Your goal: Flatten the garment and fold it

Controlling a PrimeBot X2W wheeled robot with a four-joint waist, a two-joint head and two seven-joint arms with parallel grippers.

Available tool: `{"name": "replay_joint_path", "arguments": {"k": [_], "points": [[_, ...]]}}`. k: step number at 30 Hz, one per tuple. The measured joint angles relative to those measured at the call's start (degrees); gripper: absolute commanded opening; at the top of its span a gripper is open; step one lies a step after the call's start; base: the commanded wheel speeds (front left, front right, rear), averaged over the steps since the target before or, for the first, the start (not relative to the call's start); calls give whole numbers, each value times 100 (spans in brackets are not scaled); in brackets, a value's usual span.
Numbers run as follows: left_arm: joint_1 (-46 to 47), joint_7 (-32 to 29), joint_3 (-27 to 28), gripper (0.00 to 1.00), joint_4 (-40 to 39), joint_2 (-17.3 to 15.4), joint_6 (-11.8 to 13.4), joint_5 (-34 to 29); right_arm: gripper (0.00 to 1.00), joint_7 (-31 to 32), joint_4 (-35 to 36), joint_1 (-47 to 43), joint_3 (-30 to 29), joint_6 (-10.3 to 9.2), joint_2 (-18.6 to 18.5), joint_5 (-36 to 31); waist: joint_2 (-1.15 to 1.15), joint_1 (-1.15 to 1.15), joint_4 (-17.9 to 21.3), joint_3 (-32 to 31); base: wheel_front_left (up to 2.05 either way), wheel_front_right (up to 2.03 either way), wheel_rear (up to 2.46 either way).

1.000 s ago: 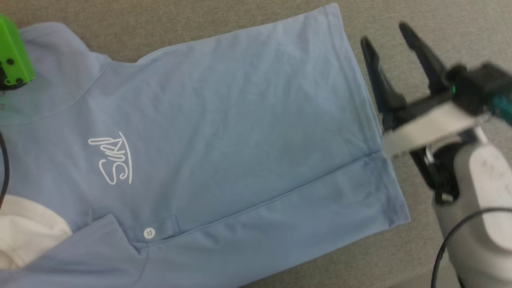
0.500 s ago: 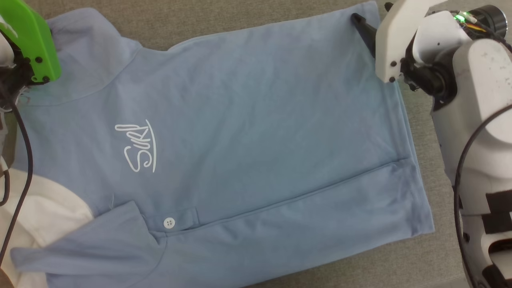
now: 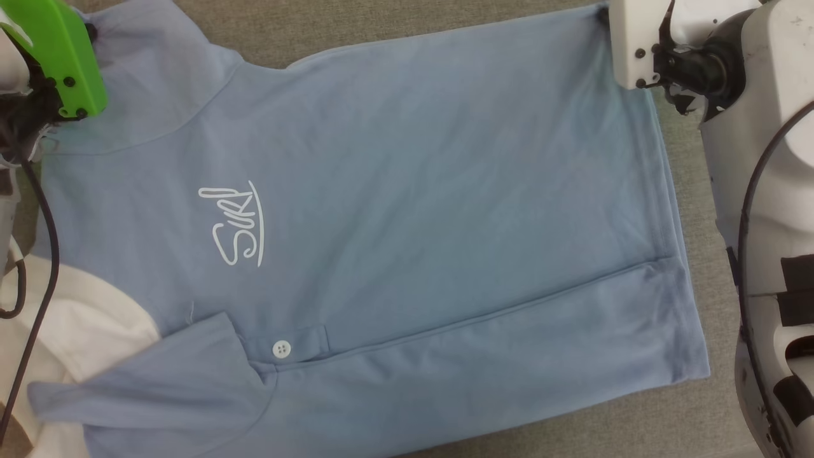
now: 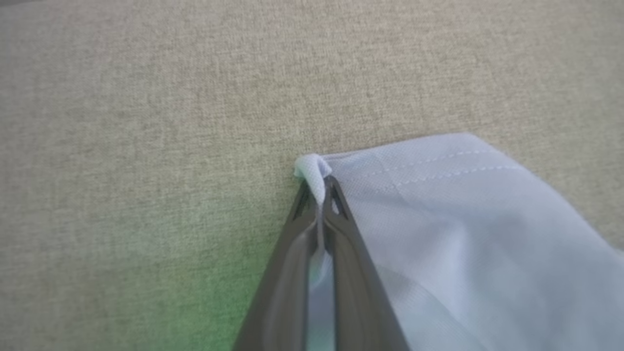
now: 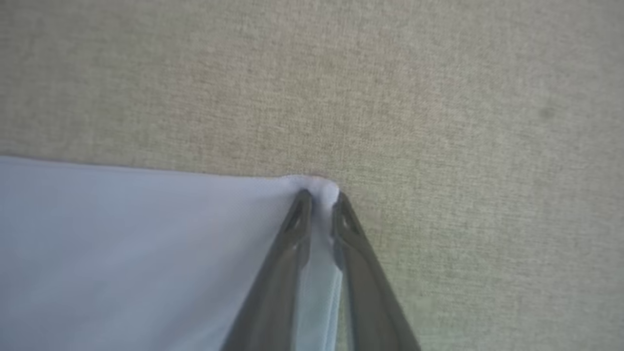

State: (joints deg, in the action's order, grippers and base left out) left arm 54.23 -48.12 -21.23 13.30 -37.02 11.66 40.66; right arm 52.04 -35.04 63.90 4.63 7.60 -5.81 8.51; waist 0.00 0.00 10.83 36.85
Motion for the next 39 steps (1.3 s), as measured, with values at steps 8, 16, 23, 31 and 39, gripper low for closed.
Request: {"name": "replay_joint_path", "arguments": {"k": [8, 16, 23, 31, 39], "points": [[-287, 1417, 47, 0, 14, 64, -559, -36, 0, -1111, 526, -610, 305, -3, -113, 389, 0, 0, -65, -181, 0, 0, 0], [-1445, 3518, 427, 0, -401, 285, -972, 35, 0, -3248, 1288, -1720, 912, -2, -704, 1037, 0, 0, -143, -682, 0, 0, 0], [-2921, 4346, 694, 0, -1135, 414, -949, 249, 0, -4125, 1701, -2808, 910, -2, -1112, 1290, 0, 0, -276, -1274, 0, 0, 0], [-4507, 4475, 709, 0, -1655, 445, -779, 536, 0, -4175, 2142, -4016, 509, -1, -1479, 1317, 0, 0, -564, -1919, 0, 0, 0], [-5597, 4305, 581, 0, -1890, 482, -658, 882, 0, -3288, 2514, -4809, 401, -2, -1733, 1292, 0, 0, -943, -2319, 0, 0, 0]]}}
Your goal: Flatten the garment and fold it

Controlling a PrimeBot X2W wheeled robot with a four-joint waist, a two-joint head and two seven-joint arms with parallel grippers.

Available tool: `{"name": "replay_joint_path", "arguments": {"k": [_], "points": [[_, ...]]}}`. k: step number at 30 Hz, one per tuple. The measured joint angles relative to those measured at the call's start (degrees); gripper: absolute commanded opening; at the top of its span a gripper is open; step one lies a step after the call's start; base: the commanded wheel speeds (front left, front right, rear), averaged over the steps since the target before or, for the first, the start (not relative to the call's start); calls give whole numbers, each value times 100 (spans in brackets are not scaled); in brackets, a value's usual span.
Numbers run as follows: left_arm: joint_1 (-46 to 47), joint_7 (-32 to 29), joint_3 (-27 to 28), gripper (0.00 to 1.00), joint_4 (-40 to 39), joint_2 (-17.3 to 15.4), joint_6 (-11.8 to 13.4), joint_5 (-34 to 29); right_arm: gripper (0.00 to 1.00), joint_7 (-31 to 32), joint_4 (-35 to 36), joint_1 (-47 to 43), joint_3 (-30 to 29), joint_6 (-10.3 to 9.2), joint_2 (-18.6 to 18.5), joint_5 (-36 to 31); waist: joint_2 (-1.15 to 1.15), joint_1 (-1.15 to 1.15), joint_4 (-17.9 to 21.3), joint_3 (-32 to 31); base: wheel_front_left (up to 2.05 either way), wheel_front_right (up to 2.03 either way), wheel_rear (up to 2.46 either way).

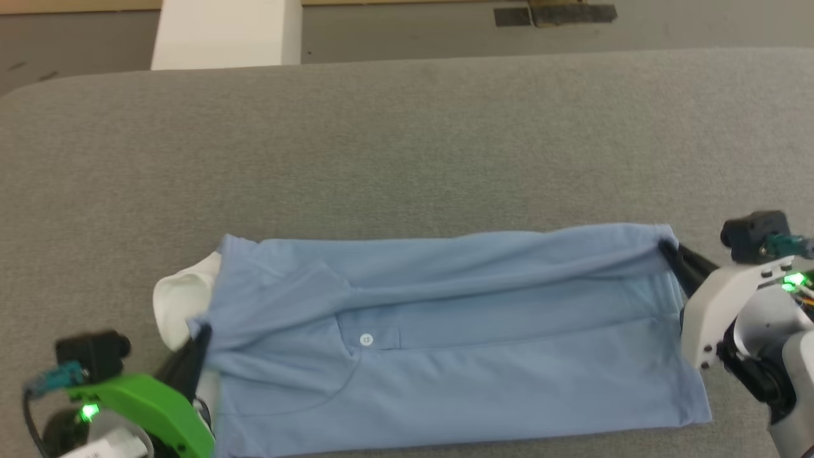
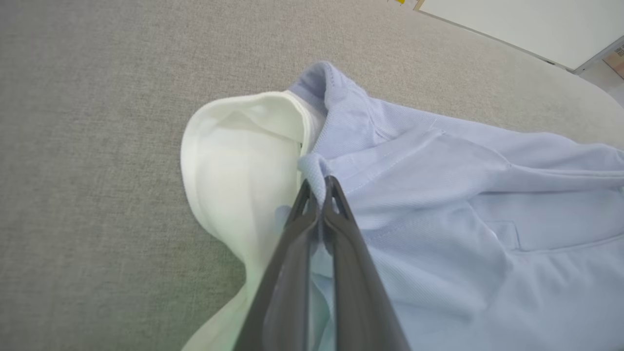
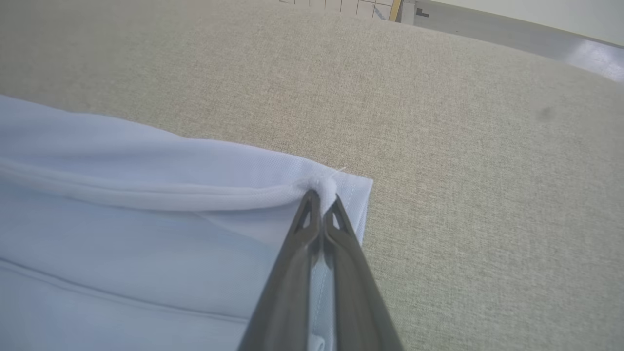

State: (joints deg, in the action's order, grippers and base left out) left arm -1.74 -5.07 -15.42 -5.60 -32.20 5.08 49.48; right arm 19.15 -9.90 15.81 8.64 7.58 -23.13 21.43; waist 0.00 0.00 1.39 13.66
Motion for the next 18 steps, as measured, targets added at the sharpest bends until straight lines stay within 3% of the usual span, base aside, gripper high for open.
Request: {"name": "replay_joint_path", "arguments": {"k": [6, 18], "points": [[-504, -270, -376, 0, 93, 96, -79, 203, 0, 692, 101, -360, 289, 0, -287, -64, 0, 0, -208, -179, 0, 0, 0], [-311, -394, -822, 0, 779, 227, -407, 124, 0, 1540, -97, -531, 570, 0, -308, -63, 0, 0, -285, -214, 0, 0, 0]]}}
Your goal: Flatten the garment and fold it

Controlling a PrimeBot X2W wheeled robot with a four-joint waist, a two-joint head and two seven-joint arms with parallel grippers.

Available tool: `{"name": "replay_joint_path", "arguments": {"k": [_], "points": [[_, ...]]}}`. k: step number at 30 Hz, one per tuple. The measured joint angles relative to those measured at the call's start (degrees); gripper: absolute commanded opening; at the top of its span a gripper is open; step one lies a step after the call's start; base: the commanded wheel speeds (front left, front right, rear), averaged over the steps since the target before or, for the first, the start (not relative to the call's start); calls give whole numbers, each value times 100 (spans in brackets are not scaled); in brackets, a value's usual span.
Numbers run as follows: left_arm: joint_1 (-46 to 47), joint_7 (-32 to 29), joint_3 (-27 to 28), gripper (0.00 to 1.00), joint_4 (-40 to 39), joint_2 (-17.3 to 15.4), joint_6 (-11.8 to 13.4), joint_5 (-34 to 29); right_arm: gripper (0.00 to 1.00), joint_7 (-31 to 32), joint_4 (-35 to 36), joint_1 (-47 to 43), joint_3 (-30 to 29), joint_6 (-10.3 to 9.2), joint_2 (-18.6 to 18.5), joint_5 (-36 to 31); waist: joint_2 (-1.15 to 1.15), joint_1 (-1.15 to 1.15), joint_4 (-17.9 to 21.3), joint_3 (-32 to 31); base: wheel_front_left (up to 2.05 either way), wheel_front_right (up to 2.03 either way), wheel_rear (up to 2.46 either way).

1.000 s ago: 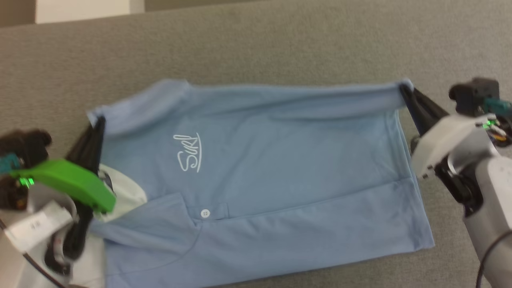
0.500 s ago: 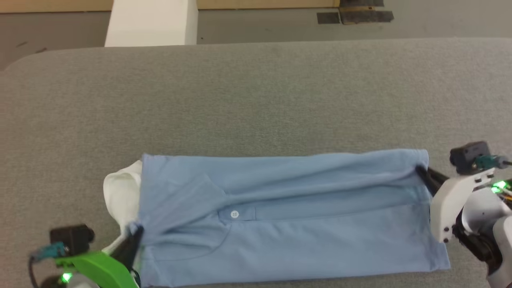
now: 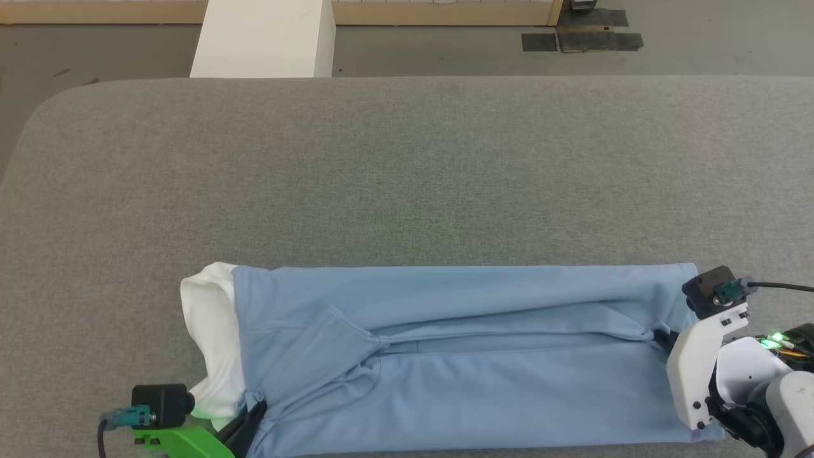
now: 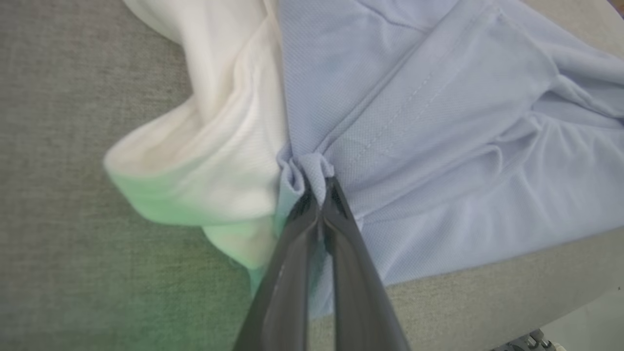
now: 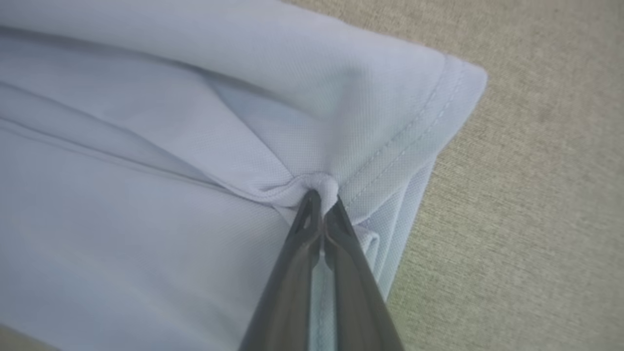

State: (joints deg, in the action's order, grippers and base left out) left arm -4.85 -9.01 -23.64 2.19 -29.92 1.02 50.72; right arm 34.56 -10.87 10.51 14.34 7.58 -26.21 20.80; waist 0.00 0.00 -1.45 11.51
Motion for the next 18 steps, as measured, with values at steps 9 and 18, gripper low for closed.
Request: {"name": "replay_joint_path", "arguments": {"k": [9, 18], "points": [[18, 224, 0, 100, 10, 258, 13, -16, 100, -37, 232, -382, -511, 0, 261, 86, 0, 0, 3, -221, 0, 0, 0], [41, 1352, 141, 100, -193, 501, 355, -668, 100, -597, 1084, -1150, -1477, 0, 864, 64, 0, 0, -26, -446, 0, 0, 0]]}}
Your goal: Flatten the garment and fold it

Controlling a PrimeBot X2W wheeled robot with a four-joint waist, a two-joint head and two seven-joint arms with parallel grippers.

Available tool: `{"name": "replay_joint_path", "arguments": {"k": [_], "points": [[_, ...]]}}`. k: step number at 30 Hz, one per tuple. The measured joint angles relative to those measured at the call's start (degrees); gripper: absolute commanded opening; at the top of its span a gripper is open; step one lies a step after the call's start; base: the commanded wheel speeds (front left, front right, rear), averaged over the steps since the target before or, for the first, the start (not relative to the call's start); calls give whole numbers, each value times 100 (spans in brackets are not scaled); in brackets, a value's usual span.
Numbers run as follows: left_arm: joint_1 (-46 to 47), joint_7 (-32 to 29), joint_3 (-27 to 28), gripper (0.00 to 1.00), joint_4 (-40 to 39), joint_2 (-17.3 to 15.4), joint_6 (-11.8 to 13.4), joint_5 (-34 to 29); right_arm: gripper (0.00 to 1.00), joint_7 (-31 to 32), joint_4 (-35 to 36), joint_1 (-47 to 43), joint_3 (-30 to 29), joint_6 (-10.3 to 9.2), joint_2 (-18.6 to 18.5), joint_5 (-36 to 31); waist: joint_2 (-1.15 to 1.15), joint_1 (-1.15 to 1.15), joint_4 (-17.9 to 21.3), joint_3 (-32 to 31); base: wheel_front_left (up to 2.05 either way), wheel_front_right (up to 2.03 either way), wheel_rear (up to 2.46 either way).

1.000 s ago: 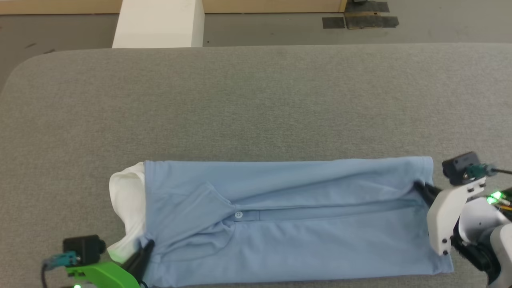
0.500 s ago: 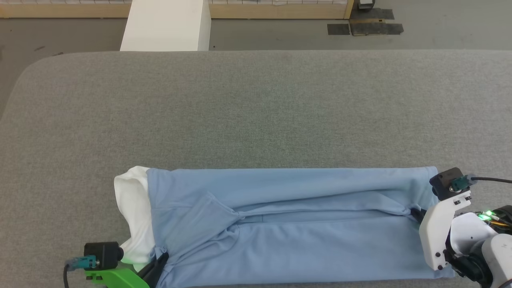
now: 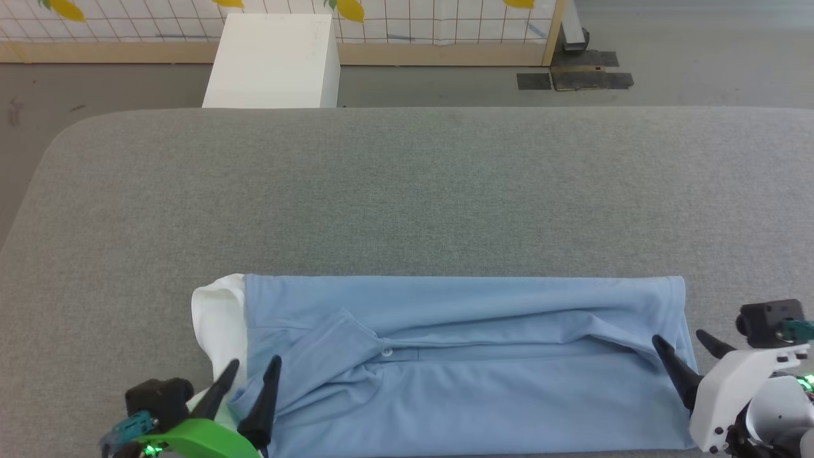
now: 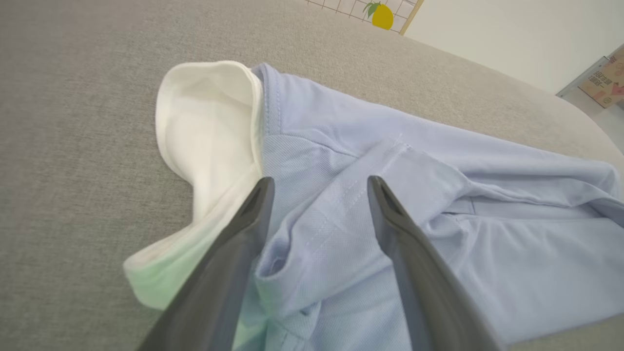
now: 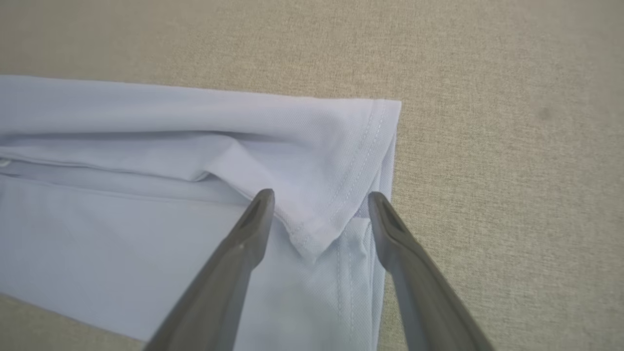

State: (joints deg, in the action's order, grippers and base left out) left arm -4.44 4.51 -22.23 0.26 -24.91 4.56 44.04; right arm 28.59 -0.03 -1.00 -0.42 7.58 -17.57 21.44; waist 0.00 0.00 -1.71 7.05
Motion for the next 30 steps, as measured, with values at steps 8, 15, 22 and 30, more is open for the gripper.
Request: {"name": "replay_joint_path", "arguments": {"k": [8, 15, 22, 30], "points": [[485, 995, 468, 100, 326, 459, 267, -744, 100, -1016, 412, -143, -711, 0, 828, -296, 0, 0, -40, -40, 0, 0, 0], [828, 1005, 1216, 100, 189, 1032, 134, -1996, 100, -1256, 212, -37, -1544, 0, 1436, -642, 0, 0, -50, -76, 0, 0, 0], [834, 1023, 1795, 100, 327, 1569, -281, -2719, 100, -637, -758, 357, -1922, -1, 1456, -489, 0, 0, 2, -118, 0, 0, 0], [839, 1023, 2183, 100, 548, 1951, -639, -3087, 100, 179, -1551, 819, -1805, 0, 1464, -783, 0, 0, 1, -91, 0, 0, 0]]}}
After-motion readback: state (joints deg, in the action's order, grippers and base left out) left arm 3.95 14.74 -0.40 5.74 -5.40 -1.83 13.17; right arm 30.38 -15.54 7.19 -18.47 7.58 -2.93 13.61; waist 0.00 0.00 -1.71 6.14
